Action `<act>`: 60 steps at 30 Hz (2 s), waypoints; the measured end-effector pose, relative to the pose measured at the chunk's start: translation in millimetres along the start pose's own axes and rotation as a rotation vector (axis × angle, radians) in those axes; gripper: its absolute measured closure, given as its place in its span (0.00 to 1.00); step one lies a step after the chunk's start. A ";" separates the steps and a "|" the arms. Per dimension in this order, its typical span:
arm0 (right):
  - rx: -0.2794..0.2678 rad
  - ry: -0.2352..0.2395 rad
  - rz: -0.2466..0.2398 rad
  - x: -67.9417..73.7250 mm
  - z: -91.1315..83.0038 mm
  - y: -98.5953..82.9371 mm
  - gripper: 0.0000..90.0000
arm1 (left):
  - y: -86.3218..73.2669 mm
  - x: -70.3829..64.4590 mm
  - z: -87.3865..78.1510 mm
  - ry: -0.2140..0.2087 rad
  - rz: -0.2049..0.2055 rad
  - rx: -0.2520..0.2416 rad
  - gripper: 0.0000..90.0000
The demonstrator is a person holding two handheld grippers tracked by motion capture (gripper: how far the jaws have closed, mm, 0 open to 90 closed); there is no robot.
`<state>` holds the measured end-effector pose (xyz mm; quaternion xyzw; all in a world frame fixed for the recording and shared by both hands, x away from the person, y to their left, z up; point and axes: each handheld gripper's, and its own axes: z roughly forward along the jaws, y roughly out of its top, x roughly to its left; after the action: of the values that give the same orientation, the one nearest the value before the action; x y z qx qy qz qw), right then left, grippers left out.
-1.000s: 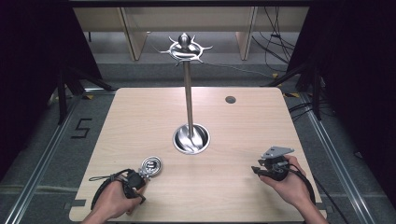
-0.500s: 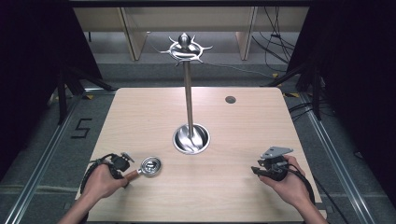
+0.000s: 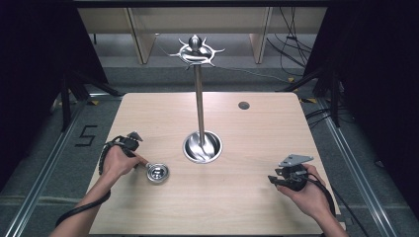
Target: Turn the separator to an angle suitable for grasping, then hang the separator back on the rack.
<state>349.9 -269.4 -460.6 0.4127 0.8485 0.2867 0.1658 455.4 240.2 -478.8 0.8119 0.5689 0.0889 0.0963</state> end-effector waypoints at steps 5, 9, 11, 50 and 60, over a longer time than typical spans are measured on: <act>0.007 0.009 0.018 0.8 -0.4 0.0 0.67 | 19.3 -4.6 6.4 0.002 -0.003 -0.051 1.00; 0.004 0.008 0.008 0.6 0.1 -0.5 0.67 | 29.1 -11.8 8.7 -0.019 -0.001 -0.087 1.00; 0.004 0.009 -0.004 -0.7 0.1 -0.9 0.67 | 32.9 -16.8 9.6 -0.021 0.002 -0.099 1.00; -0.013 -0.012 0.014 -2.5 -4.2 -3.8 0.64 | 57.3 -31.8 7.3 -0.093 -0.206 -0.054 0.52; 0.002 -0.002 0.023 -1.7 -5.4 -3.1 0.64 | 60.5 -32.9 15.1 -0.073 -0.165 -0.012 0.61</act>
<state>346.2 -274.2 -458.2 0.4229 0.8437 0.2875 0.1632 503.0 188.2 -478.9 0.7642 0.6296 0.0546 0.1288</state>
